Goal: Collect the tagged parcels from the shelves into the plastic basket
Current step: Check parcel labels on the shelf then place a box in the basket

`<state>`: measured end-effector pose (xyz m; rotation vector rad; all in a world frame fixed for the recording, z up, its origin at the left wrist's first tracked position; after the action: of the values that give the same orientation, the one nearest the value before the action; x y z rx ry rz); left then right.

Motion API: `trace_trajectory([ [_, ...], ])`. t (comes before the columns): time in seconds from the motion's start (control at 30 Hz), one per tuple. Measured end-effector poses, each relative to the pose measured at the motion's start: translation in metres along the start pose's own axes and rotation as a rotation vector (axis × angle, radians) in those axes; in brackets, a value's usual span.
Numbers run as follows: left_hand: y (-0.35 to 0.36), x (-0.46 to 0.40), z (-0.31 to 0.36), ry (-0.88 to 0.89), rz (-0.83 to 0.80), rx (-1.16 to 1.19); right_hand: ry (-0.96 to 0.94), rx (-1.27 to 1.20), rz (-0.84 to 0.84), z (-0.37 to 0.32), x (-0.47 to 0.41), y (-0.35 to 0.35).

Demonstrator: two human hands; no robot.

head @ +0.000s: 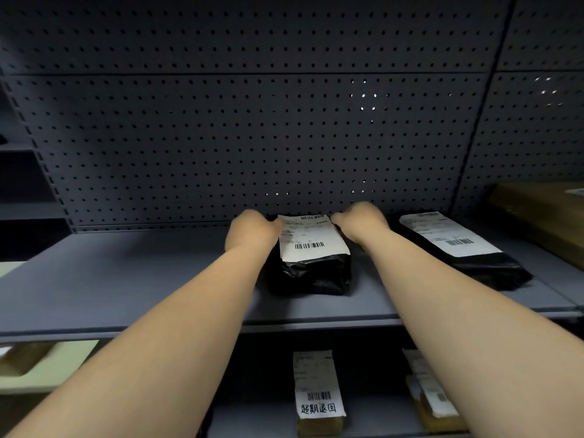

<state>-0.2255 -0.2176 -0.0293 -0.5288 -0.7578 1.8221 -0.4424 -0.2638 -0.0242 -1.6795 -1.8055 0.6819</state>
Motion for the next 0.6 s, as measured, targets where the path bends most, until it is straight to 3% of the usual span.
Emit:
trace_trajectory([
  [0.27,-0.005,0.022,0.054,0.288,0.16,-0.455,-0.197,0.311,0.102,-0.019,0.013,-0.012],
  [0.6,0.014,0.043,0.082,0.351,0.117,-0.575,-0.204,0.354,0.136,0.0,0.029,-0.027],
])
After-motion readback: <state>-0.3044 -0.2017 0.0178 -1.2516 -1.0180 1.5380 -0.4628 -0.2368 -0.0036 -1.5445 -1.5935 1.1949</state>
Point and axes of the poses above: each hand's wrist, its own x-axis away from the middle knuckle, its own y-axis out of the palm, z = x × y, the point moved 9 cm from there along -x, towards the middle knuckle, and after that the axes turned 10 degrees about -z, right-handed, at the moved point
